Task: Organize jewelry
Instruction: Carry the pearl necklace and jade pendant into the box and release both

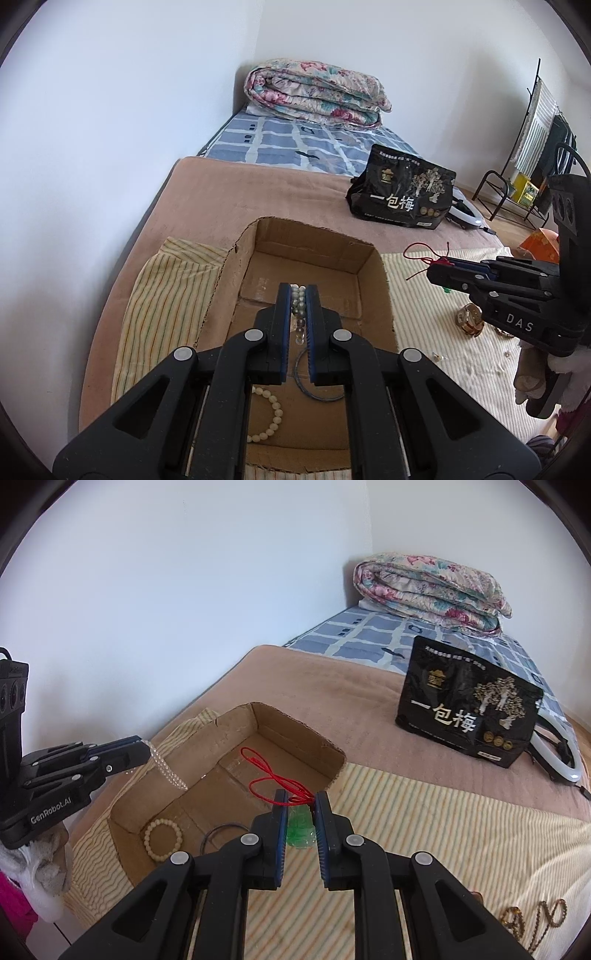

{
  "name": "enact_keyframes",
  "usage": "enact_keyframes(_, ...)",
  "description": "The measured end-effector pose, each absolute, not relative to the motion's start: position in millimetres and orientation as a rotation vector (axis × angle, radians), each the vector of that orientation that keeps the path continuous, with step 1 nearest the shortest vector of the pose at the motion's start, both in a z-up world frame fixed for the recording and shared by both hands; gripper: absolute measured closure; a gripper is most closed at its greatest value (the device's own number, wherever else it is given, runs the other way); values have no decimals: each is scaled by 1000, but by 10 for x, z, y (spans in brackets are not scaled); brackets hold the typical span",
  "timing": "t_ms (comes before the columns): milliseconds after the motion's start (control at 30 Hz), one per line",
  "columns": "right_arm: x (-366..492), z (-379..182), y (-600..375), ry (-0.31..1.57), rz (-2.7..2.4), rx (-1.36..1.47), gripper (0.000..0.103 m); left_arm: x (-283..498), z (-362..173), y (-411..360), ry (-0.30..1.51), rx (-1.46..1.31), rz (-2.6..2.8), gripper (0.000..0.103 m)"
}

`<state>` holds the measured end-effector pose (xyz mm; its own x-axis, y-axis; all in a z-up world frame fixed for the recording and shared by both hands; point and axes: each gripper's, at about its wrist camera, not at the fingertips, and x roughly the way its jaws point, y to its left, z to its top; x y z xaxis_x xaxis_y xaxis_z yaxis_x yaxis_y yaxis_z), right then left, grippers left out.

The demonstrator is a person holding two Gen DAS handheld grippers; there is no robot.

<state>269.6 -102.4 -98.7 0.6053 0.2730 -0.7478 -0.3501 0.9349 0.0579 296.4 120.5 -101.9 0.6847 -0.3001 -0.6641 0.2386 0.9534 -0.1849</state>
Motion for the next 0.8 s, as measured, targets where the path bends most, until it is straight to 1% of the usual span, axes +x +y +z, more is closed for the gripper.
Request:
enact_keyframes(467,3060,-1368,-686,902,388,-95,90,3167,-1345,1284,822,-90,-282,98)
enact_keyframes(533,3078,-1404,-651,909,393,-100,88,3181,-1371,1290,829,-93,-283,98)
enact_keyframes(567,3087,-1414,-637,913,398,-100,85,3186,-1381,1289,831,-93,-285,98)
enact_keyframes(600,3090,-1422,-625,914,402,-103,75,3192,-1391,1294,833,-95,-286,98)
enact_keyframes(633,3086,-1425,-618,912,397,-109,68,3200,-1403,1299,840,-98,-283,98)
enact_keyframes(667,3077,-1422,-613,905,389,-115,66,3204,-1412,1303,845,-98,-278,94)
enact_keyframes(700,3076,-1422,-612,903,386,-117,62,3205,-1420,1307,848,-96,-272,89)
enact_keyframes(733,3072,-1421,-619,903,380,-115,56,3200,-1425,1309,848,-96,-267,76)
enact_keyframes(767,3072,-1416,-623,903,373,-113,51,3187,-1424,1315,844,-99,-264,68)
enact_keyframes(800,3064,-1407,-634,899,364,-112,44,3174,-1421,1319,839,-99,-261,68)
